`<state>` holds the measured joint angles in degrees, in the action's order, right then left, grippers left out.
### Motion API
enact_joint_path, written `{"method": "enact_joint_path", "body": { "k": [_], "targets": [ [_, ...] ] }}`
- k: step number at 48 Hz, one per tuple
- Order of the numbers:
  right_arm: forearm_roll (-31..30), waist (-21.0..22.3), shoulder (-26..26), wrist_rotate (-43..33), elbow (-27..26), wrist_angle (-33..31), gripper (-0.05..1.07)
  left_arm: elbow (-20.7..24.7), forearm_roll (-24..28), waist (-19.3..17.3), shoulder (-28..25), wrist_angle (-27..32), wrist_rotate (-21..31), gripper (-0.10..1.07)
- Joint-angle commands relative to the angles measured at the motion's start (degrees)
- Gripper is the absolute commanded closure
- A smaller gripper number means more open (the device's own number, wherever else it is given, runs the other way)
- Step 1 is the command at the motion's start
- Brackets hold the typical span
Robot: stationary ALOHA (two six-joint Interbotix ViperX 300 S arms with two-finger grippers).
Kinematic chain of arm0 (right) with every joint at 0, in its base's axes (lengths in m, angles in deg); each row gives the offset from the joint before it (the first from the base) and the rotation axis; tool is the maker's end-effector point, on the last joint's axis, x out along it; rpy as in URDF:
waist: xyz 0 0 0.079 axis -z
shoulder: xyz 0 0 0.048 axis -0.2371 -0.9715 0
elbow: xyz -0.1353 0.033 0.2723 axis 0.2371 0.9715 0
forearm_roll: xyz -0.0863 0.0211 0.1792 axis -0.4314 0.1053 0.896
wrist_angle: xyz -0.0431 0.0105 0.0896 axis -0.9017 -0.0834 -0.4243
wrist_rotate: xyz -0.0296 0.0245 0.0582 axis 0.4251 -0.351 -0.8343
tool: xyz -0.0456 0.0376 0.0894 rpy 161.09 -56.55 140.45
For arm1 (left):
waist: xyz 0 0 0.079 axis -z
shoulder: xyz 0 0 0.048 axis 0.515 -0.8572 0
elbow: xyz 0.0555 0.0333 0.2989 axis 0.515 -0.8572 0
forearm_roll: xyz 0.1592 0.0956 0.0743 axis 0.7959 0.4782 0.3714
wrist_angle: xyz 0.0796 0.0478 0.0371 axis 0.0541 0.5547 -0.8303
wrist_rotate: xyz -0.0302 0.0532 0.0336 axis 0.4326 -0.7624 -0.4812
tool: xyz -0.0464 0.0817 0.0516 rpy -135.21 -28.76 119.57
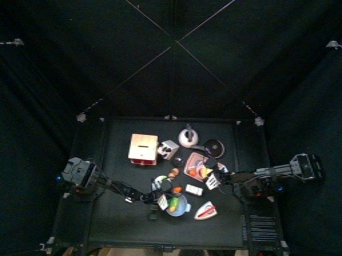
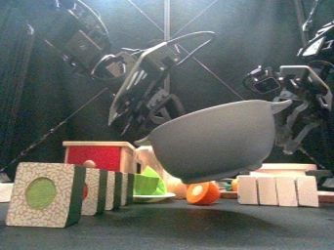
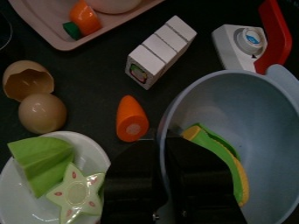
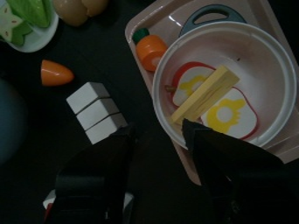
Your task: Place bowl in front of drawer
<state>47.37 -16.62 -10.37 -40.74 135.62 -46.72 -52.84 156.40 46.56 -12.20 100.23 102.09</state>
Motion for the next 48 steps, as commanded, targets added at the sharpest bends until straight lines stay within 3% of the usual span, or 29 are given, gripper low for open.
{"method": "enact_joint_path", "body": {
  "k": [1, 5, 9, 15, 22, 28, 31, 34, 39, 48],
  "targets": [
    [-0.18, 0.0, 0.35, 0.18, -0.53, 0.18, 0.2, 0.62, 0.35, -0.18, 2.99, 0.26, 0.09, 0.57],
    [-0.35, 0.0, 0.35, 0.26, -0.7, 0.44, 0.2, -2.29, 0.26, -0.18, 7.21, 1.93, 0.0, 0.57],
    [-0.09, -0.44, 0.44, 0.0, -0.35, 0.44, 0.2, -9.76, -1.67, 0.53, 15.73, 3.78, 0.0, 0.57],
    [-0.09, -0.09, 0.35, 0.0, -0.7, 0.53, 0.2, -24.52, -15.03, 0.18, 31.29, 4.66, -1.67, 0.58],
    [-0.09, 0.26, -0.09, 0.0, -0.79, 0.62, 0.2, -34.63, -29.79, -0.35, 40.61, 10.55, -13.27, 0.57],
    [-0.18, 1.41, -1.49, 0.09, -0.7, 1.93, 0.2, -36.74, -38.5, -5.27, 40.43, 10.72, -25.31, 0.54],
    [-0.35, 2.02, -2.46, 0.26, -0.7, 2.99, 0.2, -36.74, -38.94, -9.14, 40.08, 10.55, -28.74, 0.48],
    [-0.35, 2.37, -3.16, 0.44, -0.7, 3.43, 0.2, -37.0, -38.94, -11.43, 40.08, 8.44, -29.62, 0.4],
    [-0.53, 2.64, -3.34, 0.53, -0.79, 3.52, 0.2, -37.18, -39.02, -12.22, 39.99, 3.25, -29.62, 0.26],
    [-0.18, 2.46, -3.34, 0.44, -1.41, 3.43, 0.2, -36.91, -38.67, -11.95, 40.08, 2.99, -29.79, 0.21]
  ]
}}
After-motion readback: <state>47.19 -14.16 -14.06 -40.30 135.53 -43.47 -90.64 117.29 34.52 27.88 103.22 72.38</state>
